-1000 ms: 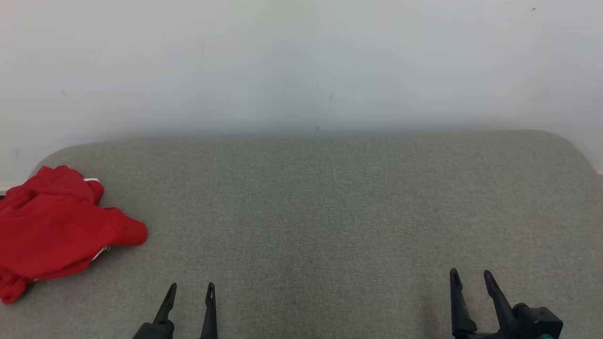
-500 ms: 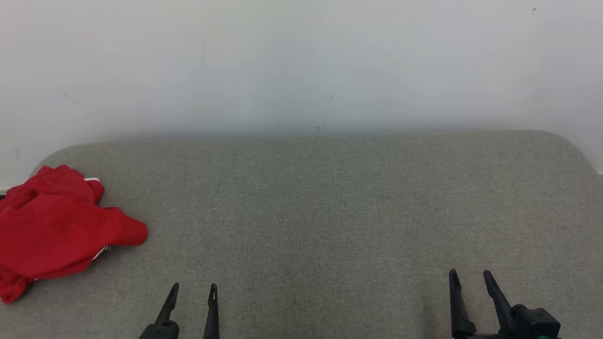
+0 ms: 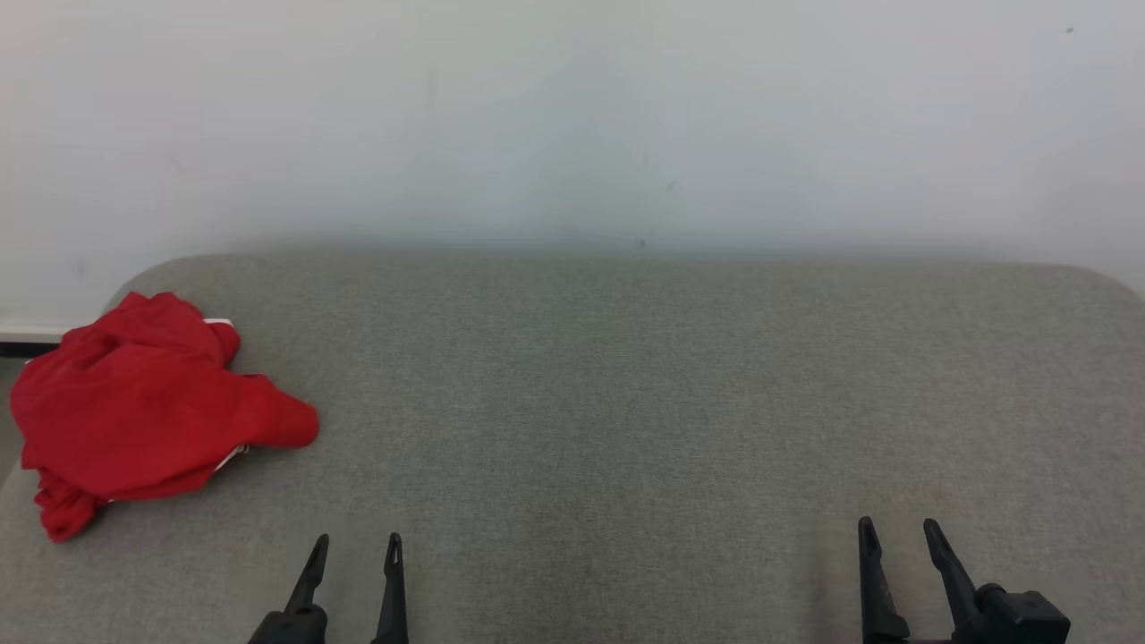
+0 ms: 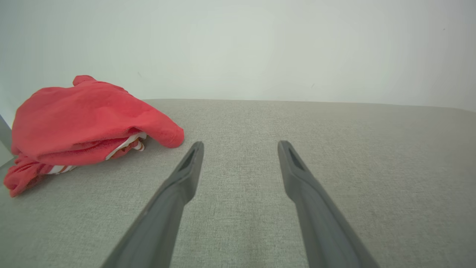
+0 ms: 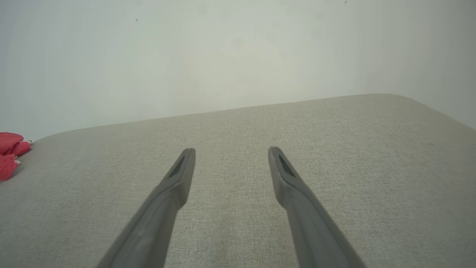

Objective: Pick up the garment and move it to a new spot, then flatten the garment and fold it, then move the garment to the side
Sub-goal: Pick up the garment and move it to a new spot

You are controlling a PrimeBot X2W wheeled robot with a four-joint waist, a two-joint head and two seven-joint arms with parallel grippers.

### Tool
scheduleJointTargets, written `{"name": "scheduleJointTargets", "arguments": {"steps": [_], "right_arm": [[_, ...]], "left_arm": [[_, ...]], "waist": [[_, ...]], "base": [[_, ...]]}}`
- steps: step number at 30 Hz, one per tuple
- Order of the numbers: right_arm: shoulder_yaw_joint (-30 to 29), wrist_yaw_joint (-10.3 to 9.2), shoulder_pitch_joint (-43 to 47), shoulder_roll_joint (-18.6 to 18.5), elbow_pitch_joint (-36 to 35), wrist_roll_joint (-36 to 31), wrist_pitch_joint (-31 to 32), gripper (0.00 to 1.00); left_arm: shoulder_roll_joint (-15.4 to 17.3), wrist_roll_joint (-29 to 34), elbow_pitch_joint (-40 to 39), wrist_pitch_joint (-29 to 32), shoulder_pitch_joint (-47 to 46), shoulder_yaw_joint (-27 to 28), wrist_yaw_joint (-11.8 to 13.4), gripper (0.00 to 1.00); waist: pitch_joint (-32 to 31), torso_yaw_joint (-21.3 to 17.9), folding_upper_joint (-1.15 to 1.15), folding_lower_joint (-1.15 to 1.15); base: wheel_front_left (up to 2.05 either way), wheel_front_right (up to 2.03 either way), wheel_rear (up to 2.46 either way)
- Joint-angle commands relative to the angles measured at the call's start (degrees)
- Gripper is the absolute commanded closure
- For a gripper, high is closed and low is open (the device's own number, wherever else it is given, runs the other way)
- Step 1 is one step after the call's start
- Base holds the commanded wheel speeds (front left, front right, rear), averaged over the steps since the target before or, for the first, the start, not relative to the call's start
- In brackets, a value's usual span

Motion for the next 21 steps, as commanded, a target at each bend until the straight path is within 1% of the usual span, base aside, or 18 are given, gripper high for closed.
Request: {"name": "scheduleJointTargets", "arguments": {"steps": [1, 14, 21], "right_arm": [[0.15, 0.21, 0.53, 0.05, -0.18, 0.06, -0.05, 0.00], [0.84, 0.20, 0.31, 0.05, 0.38, 1.58, -0.04, 0.00], [1.47, 0.20, -0.10, 0.05, 0.61, 2.32, -0.04, 0.00]], "left_arm": [[0.24, -0.40, 0.15, -0.20, -0.02, 0.49, 0.18, 0.00], [0.66, 0.15, 1.12, -0.20, -0.05, 2.70, 0.30, 0.00], [0.98, 0.32, 1.46, -0.20, 0.32, 3.85, 0.23, 0.00]], "waist": [[-0.14, 2.60, 0.00, 0.00], [0.01, 16.20, 0.00, 0.00], [0.03, 22.13, 0.00, 0.00]], "base": [[0.00, 0.00, 0.00], [0.00, 0.00, 0.00], [0.00, 0.00, 0.00]]}}
